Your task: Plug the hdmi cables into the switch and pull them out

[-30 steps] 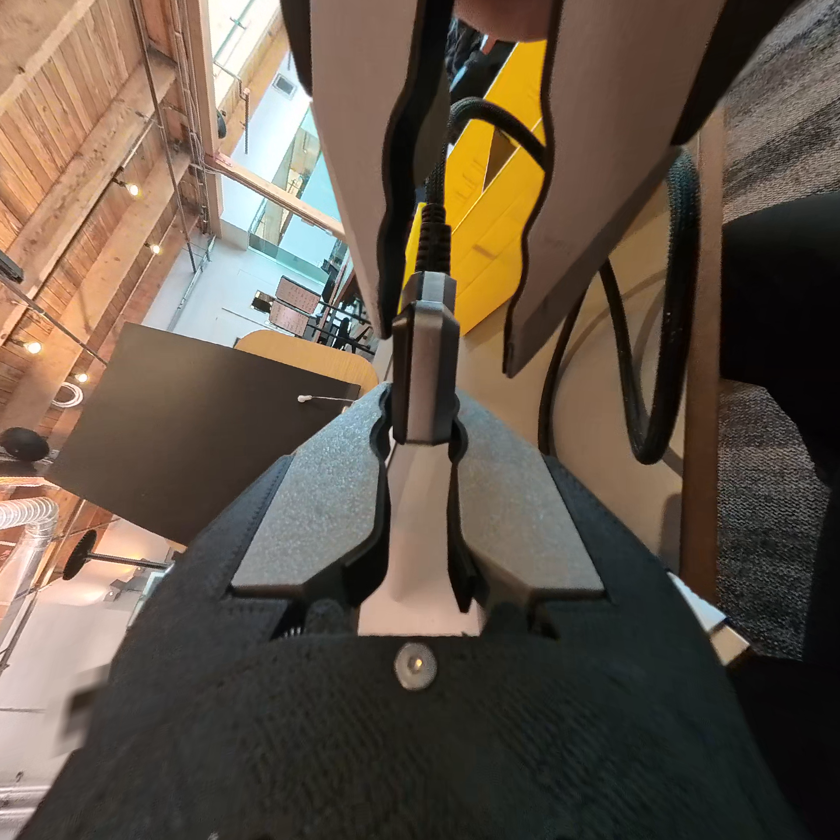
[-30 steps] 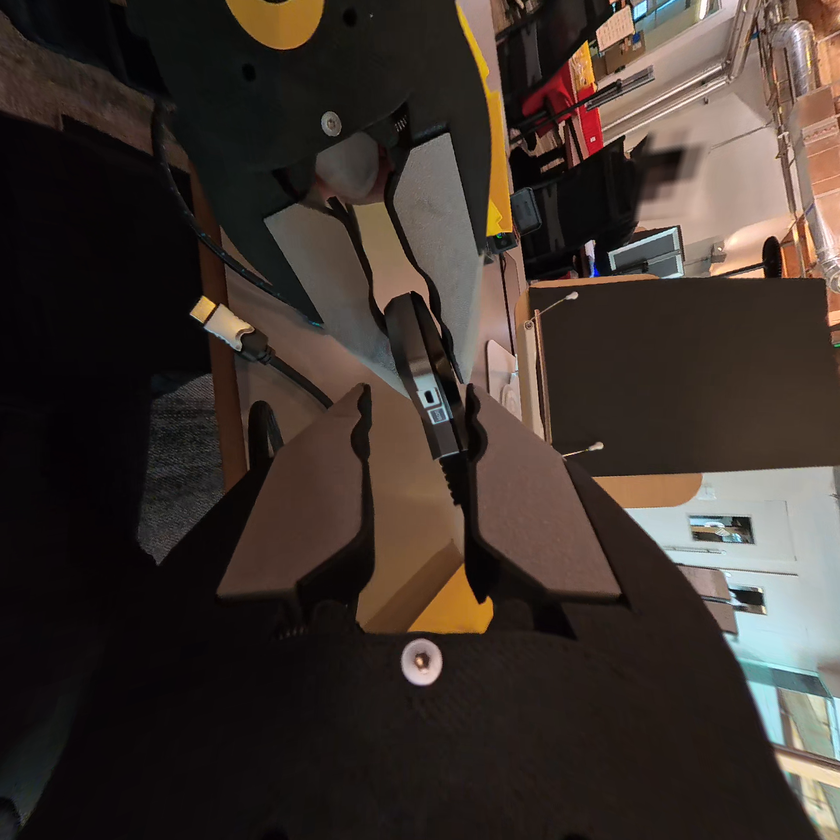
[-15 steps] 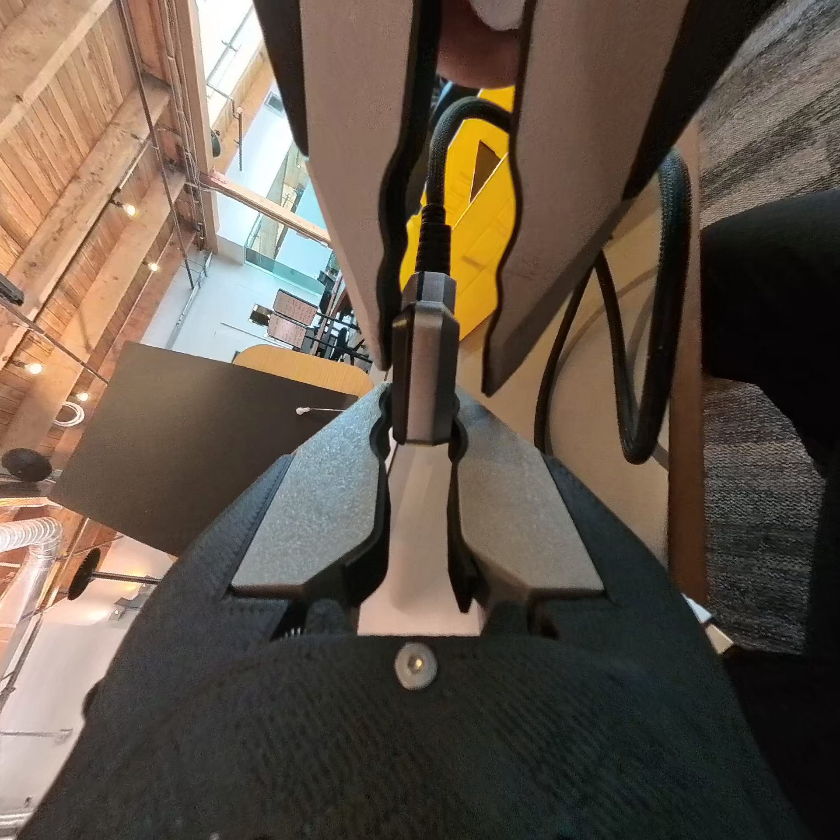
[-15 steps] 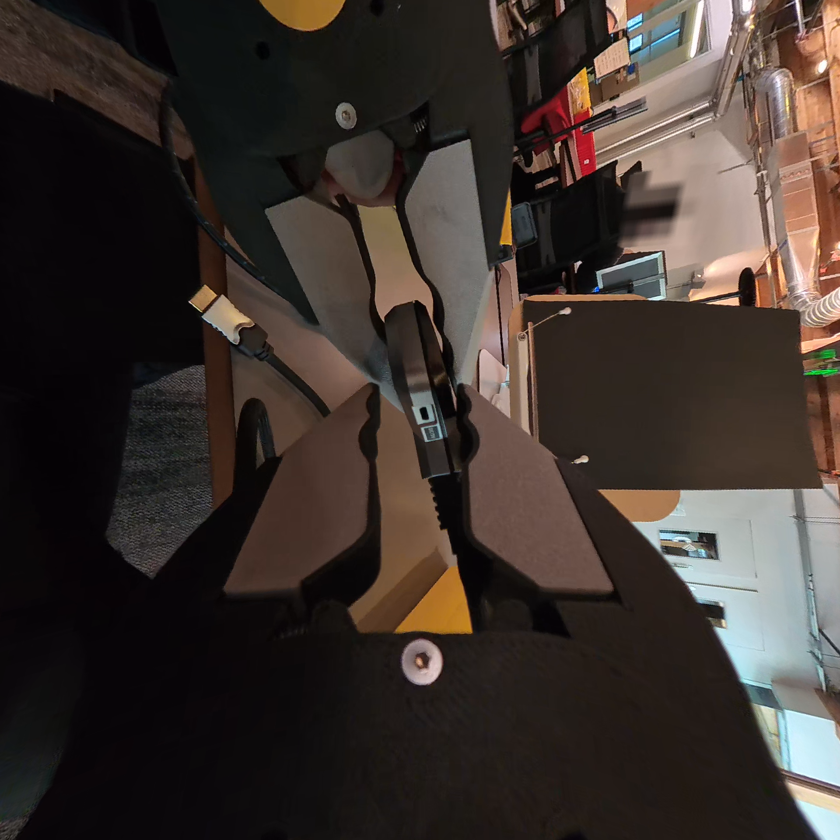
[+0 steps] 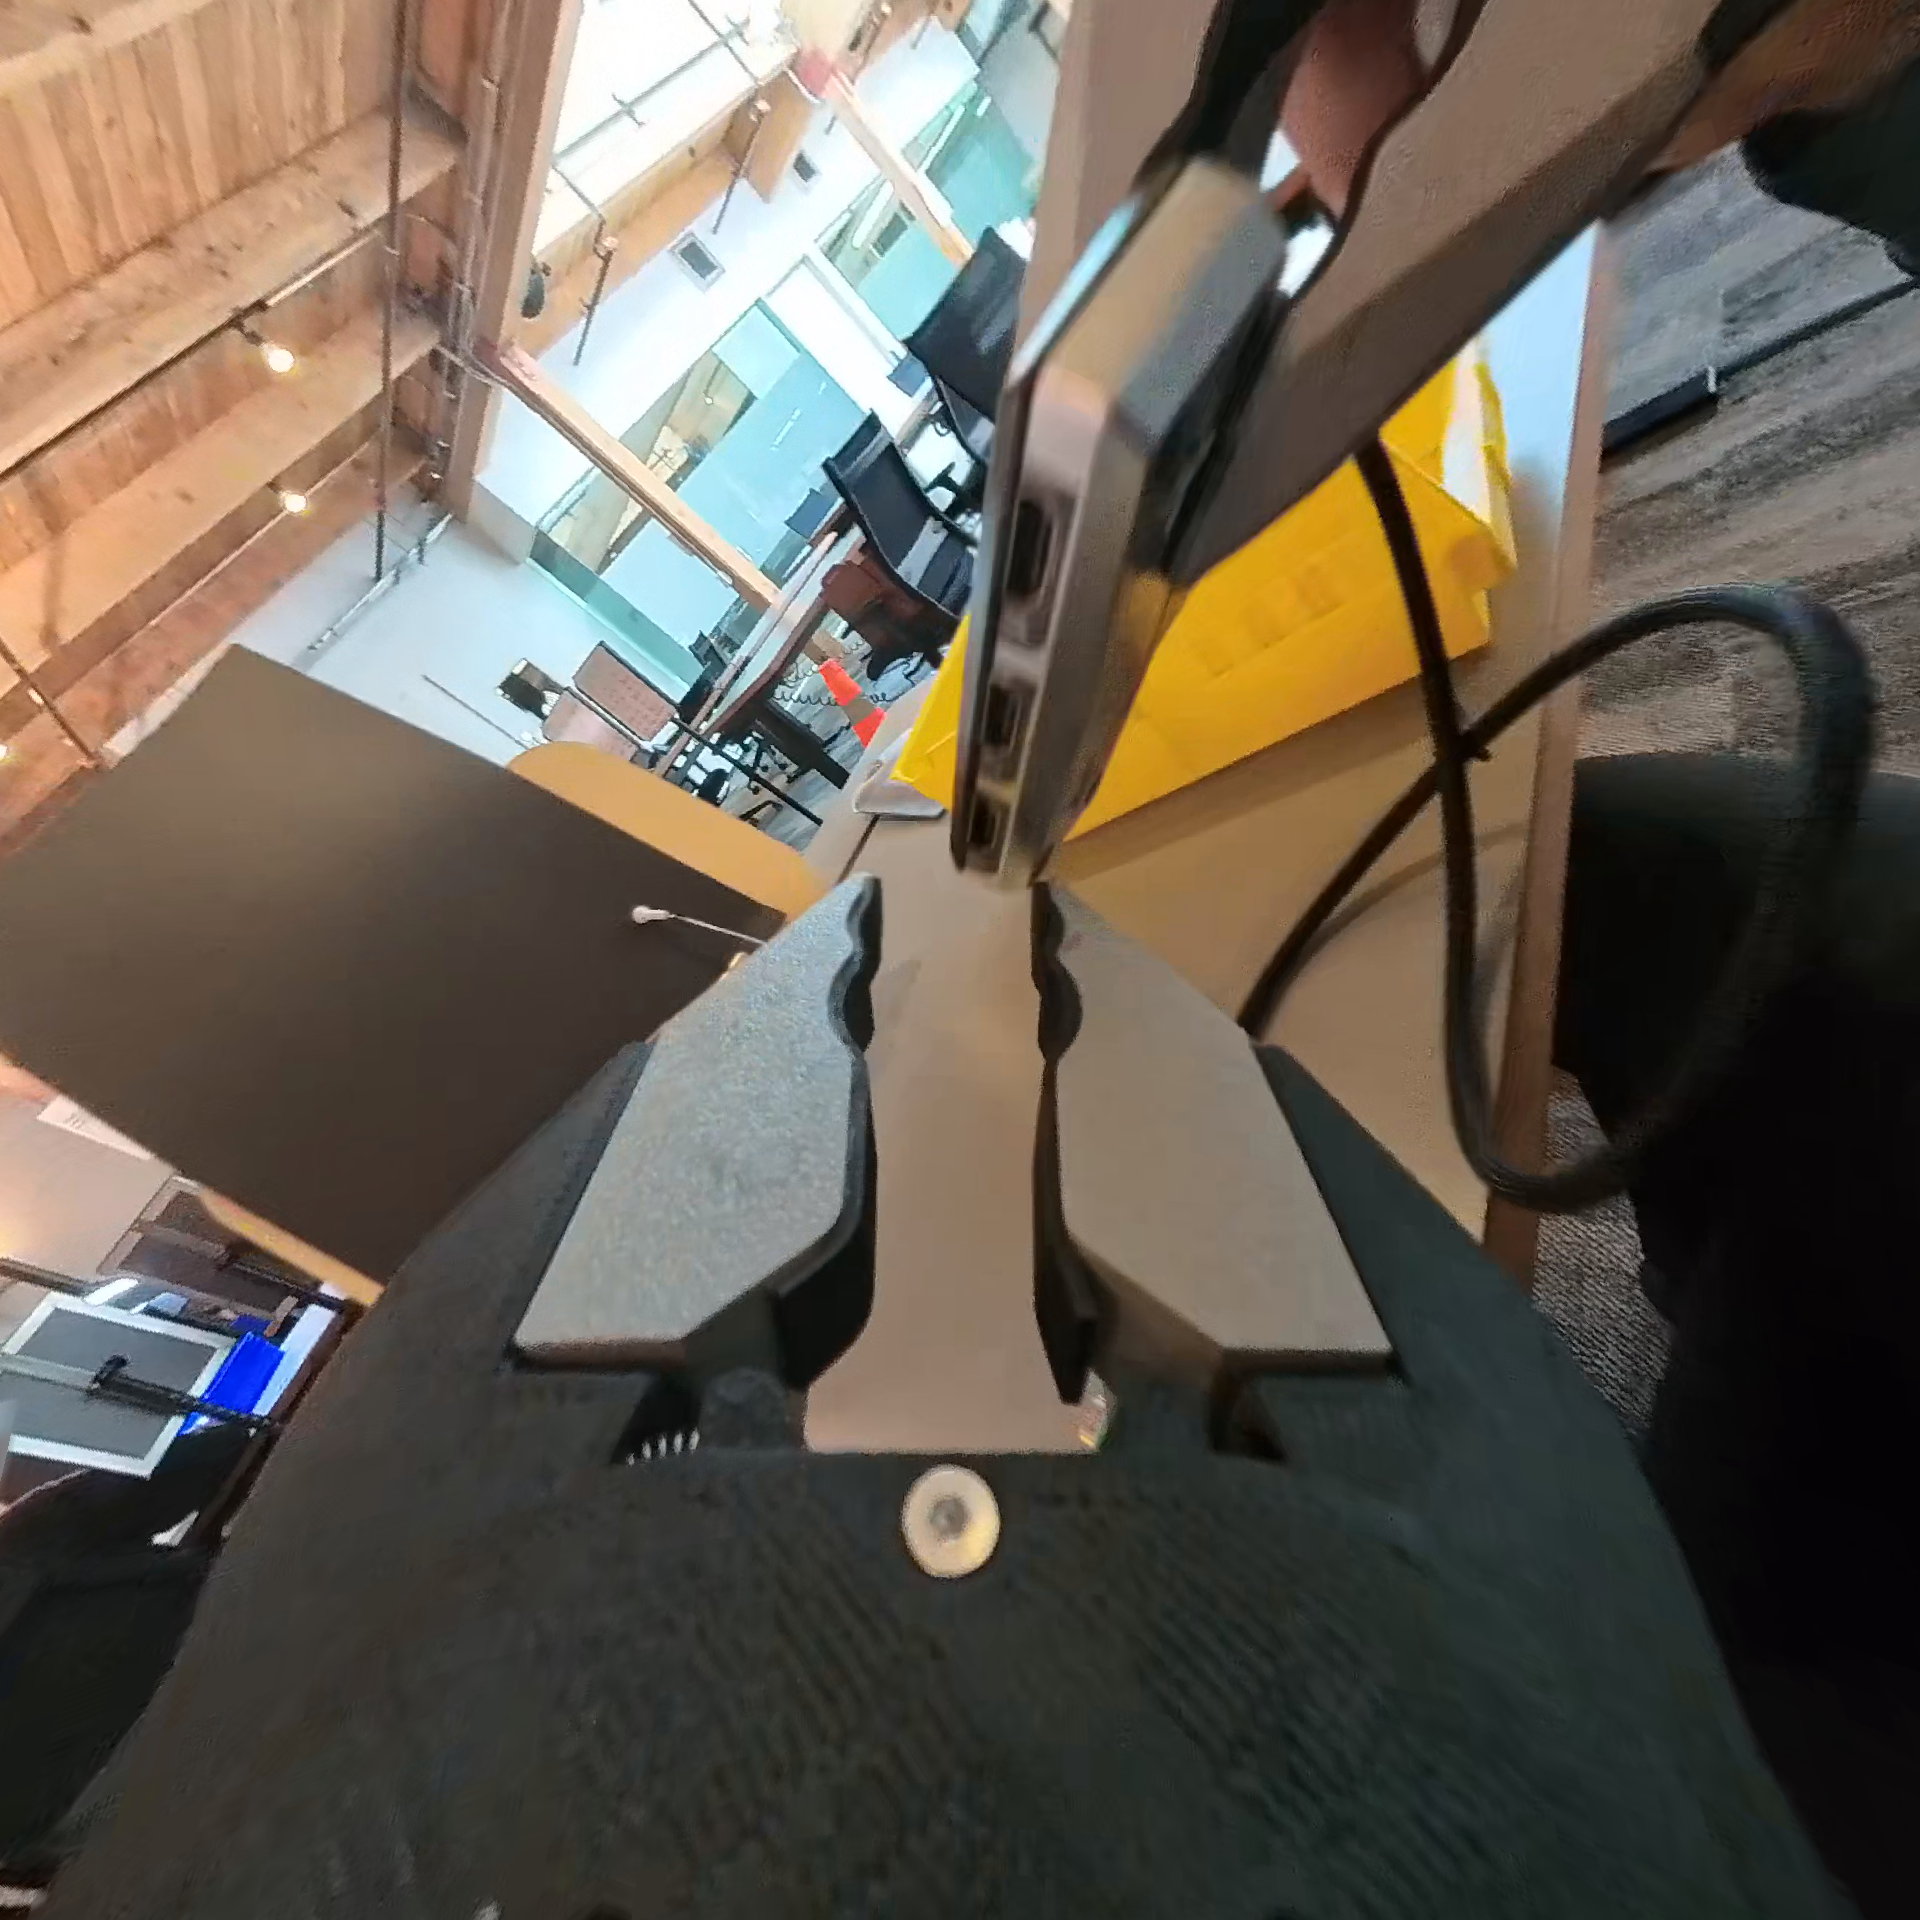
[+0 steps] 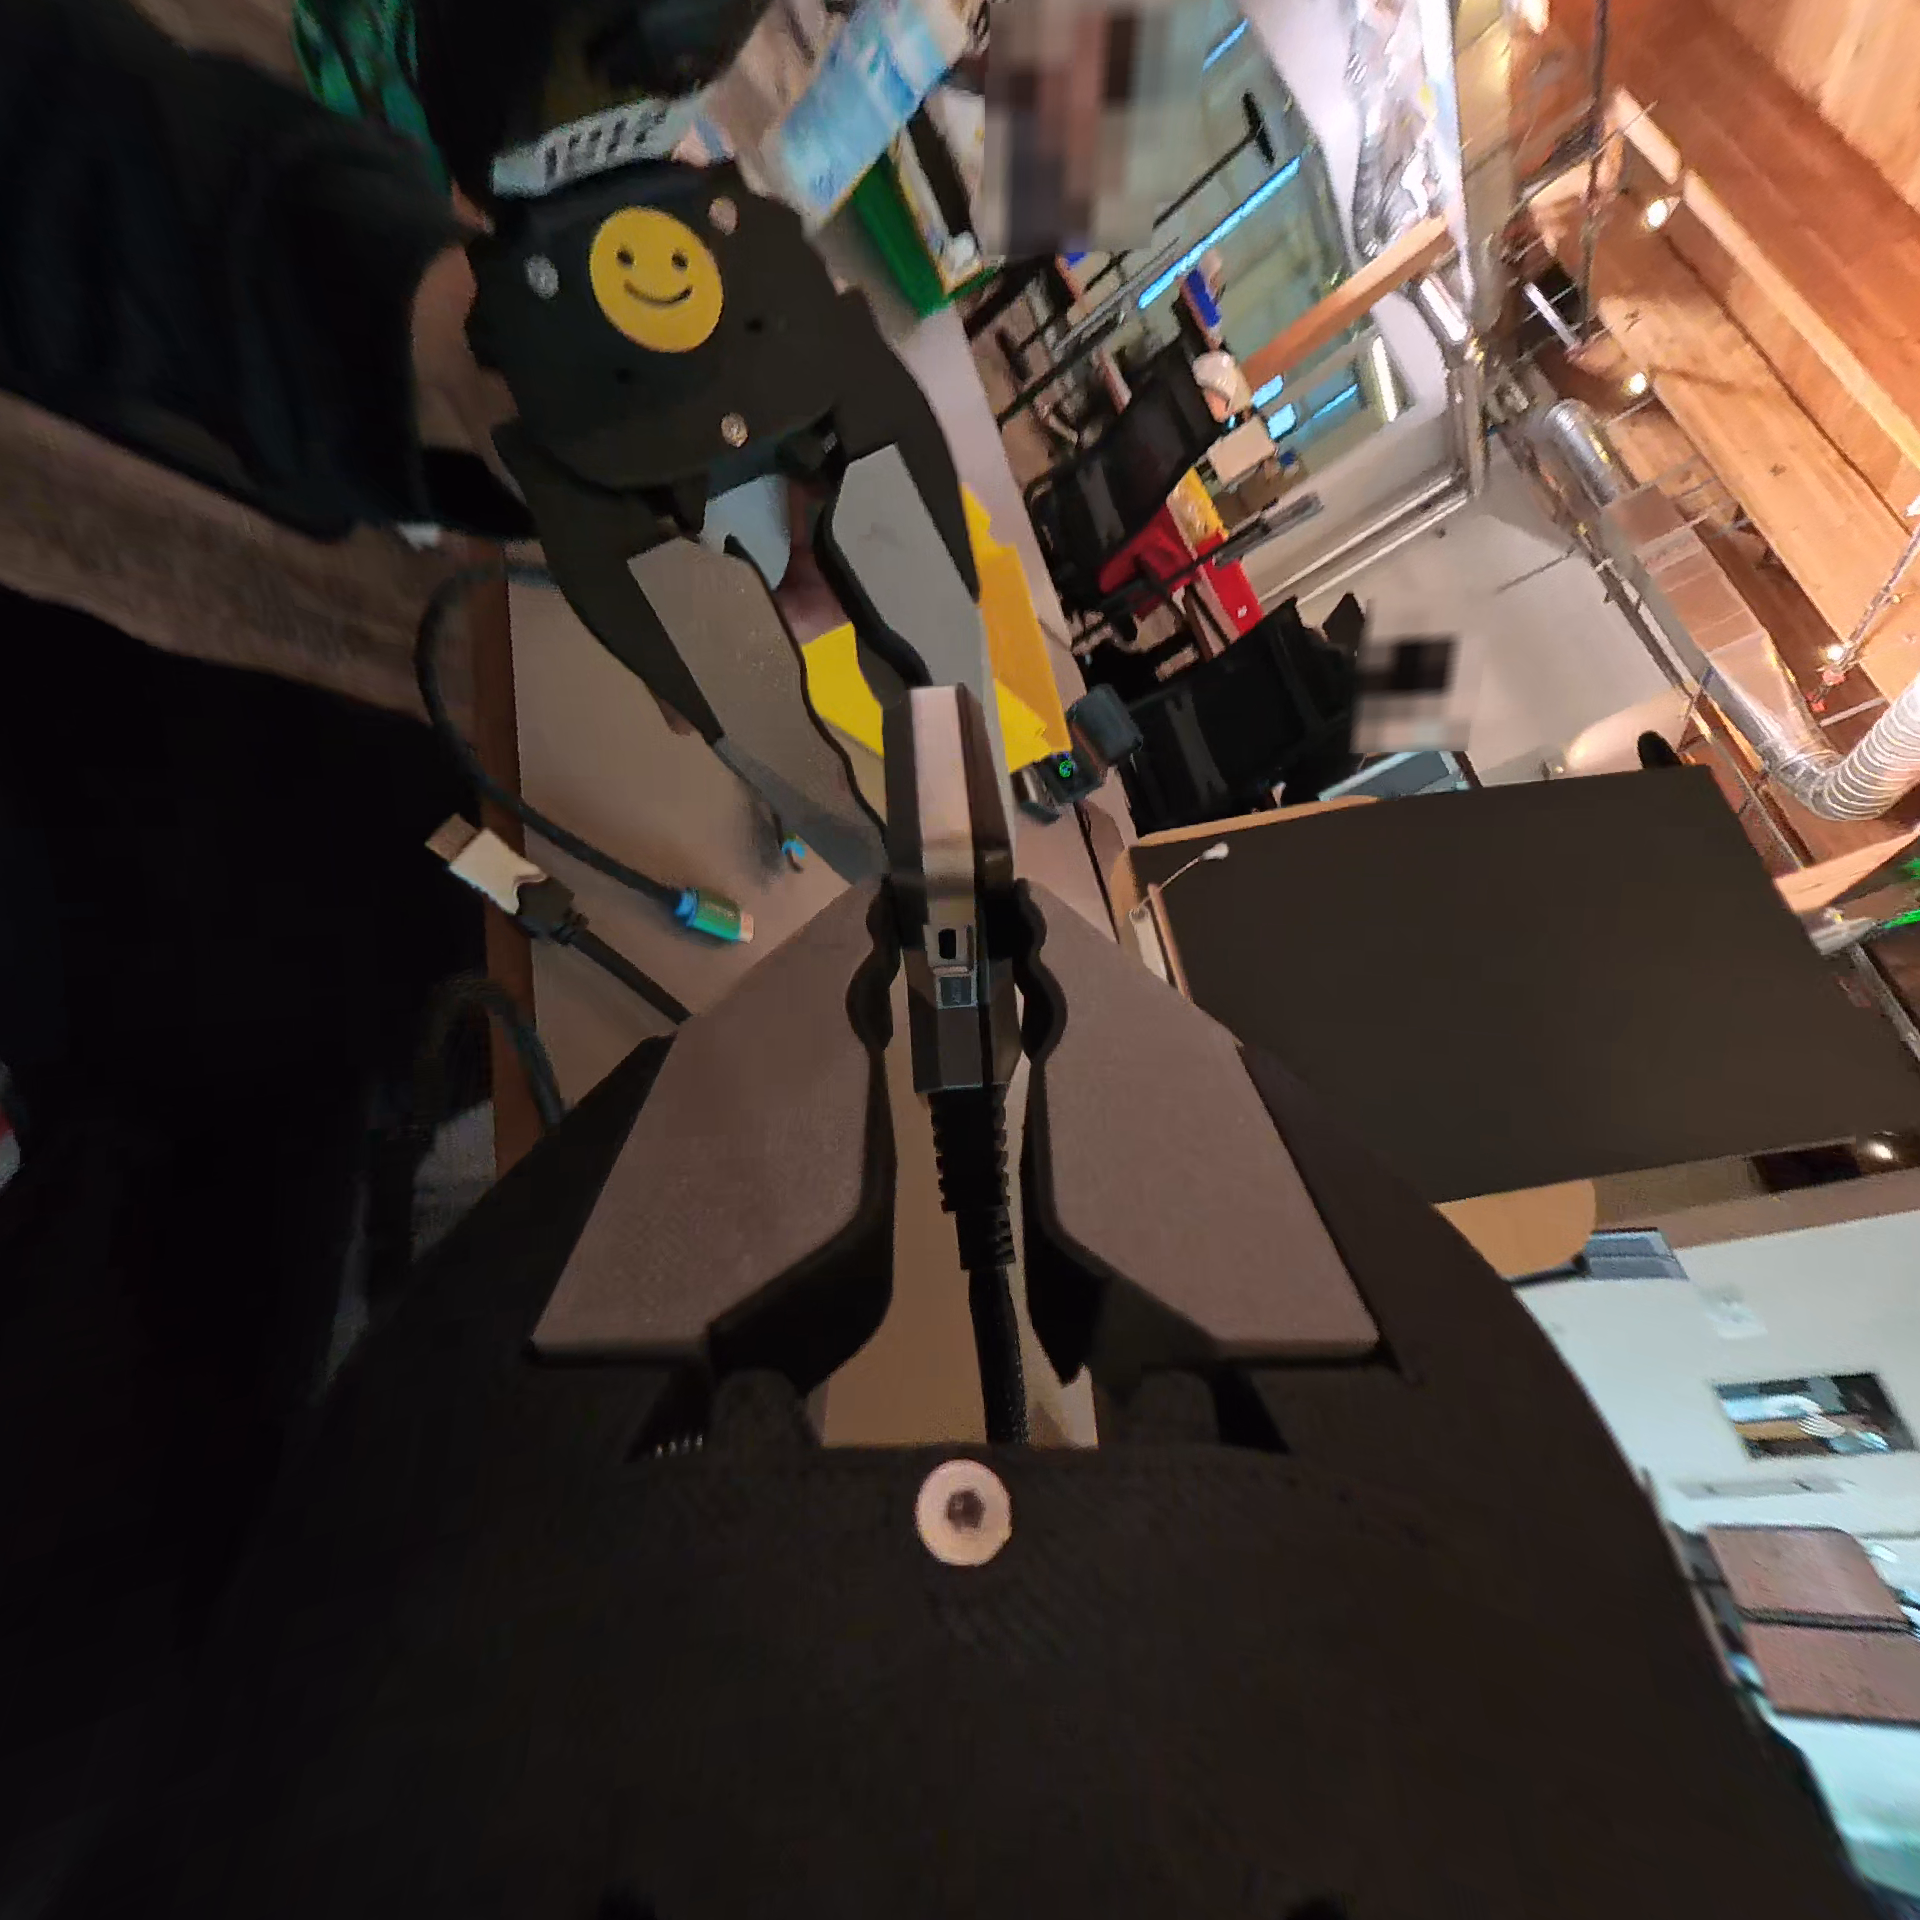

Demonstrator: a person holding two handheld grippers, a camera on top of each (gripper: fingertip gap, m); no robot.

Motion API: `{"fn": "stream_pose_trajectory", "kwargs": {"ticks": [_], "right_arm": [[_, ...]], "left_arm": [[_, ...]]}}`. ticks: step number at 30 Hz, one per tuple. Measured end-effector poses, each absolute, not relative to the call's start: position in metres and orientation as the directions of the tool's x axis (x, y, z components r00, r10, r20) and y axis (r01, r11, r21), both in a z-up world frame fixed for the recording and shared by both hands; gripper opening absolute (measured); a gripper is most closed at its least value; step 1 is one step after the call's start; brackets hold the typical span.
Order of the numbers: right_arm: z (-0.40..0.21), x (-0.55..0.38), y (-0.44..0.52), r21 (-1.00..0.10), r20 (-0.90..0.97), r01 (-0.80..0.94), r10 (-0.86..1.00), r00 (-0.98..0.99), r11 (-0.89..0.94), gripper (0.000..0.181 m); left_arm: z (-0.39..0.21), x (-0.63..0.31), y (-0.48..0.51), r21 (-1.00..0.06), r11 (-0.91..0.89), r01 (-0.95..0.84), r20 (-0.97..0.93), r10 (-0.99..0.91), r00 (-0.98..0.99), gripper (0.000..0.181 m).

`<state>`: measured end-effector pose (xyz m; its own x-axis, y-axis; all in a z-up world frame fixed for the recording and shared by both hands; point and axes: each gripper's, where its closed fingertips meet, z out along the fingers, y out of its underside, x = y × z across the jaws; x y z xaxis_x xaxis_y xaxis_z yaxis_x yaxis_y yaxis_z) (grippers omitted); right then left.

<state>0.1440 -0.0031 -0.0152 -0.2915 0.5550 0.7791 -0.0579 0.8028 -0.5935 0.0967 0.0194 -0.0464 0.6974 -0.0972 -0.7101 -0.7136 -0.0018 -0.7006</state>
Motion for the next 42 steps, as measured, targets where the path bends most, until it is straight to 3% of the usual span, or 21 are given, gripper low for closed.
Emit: {"fn": "stream_pose_trajectory", "kwargs": {"ticks": [9, 19, 37, 42], "right_arm": [[0.045, 0.189, 0.014, -0.792, 0.606, -0.315, 0.740, -0.293, 0.524, 0.018], [0.066, 0.203, 0.002, -0.833, 0.507, -0.453, 0.768, -0.391, 0.319, 0.018], [0.045, 0.173, -0.047, -0.907, 0.314, -0.421, 0.662, -0.680, -0.003, 0.018], [0.034, 0.166, -0.059, -0.922, 0.293, -0.388, 0.622, -0.727, -0.019, 0.018]], "left_arm": [[-0.038, 0.094, 0.016, -0.745, 0.025, -0.666, -0.665, -0.091, 0.741, 0.025], [-0.035, 0.103, 0.014, -0.771, 0.070, -0.634, -0.637, -0.121, 0.761, 0.026], [-0.012, 0.154, -0.017, -0.902, 0.232, -0.363, -0.429, -0.407, 0.806, 0.040], [-0.013, 0.165, -0.022, -0.897, 0.266, -0.353, -0.439, -0.452, 0.777, 0.024]]}}
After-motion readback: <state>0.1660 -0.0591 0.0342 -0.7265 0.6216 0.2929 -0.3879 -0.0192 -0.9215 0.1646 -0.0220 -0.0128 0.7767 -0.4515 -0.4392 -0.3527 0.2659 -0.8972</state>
